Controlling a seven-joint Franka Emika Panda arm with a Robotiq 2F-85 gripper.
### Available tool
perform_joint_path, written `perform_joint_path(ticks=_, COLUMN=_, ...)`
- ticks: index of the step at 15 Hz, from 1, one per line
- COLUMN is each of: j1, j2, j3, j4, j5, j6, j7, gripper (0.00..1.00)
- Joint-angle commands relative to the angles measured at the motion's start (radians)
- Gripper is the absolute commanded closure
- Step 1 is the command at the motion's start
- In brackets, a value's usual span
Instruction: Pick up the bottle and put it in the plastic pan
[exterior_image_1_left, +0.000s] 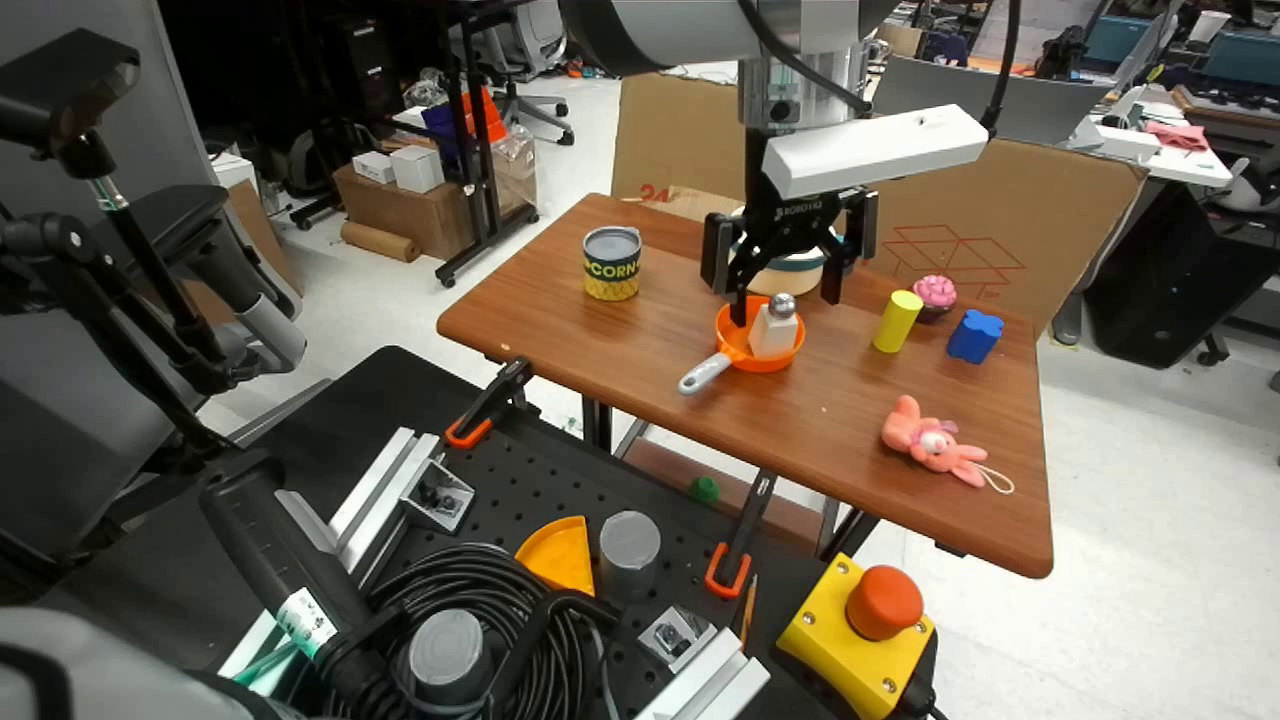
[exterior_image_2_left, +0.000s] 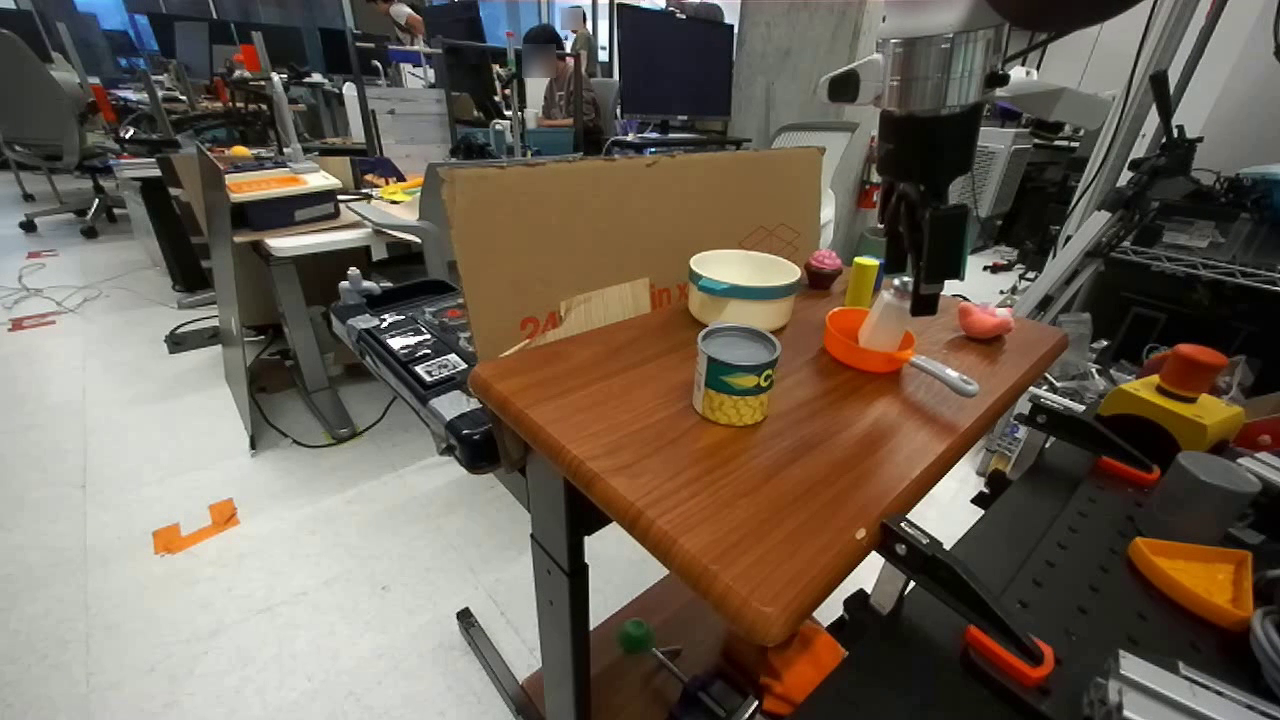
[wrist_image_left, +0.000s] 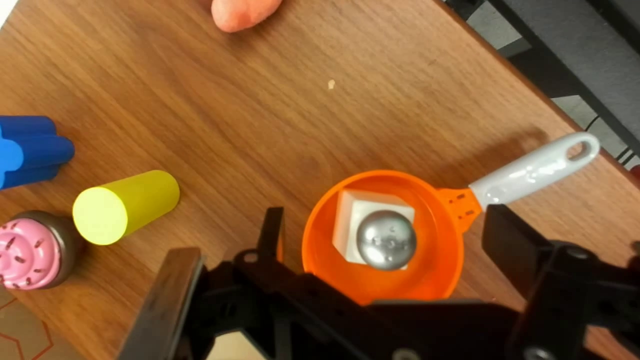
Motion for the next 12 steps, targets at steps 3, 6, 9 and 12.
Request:
perform_joint_path(ticks=3, j1=0.006, j2=-0.024, j3=-0.005, j4=-0.006, j5=-0.002, j6=-0.014, j7=0.002, gripper=0.0)
perform_joint_path(ticks=6, j1=0.008, j2=-0.024, j3=-0.006, j4=-0.003, j5=-0.004, j6=-0.018, j7=0.009, gripper=0.0)
perform_joint_path(ticks=9, j1=0.006, j2=-0.044, j3=-0.004, j4=-0.015, j5=0.002, j6=-0.014, j7=0.002, gripper=0.0)
perform_joint_path(ticks=12, j1=-0.006, j2=-0.096, j3=0.001, j4=-0.05, j5=0.026, j6=0.01, j7=-0.031, gripper=0.0)
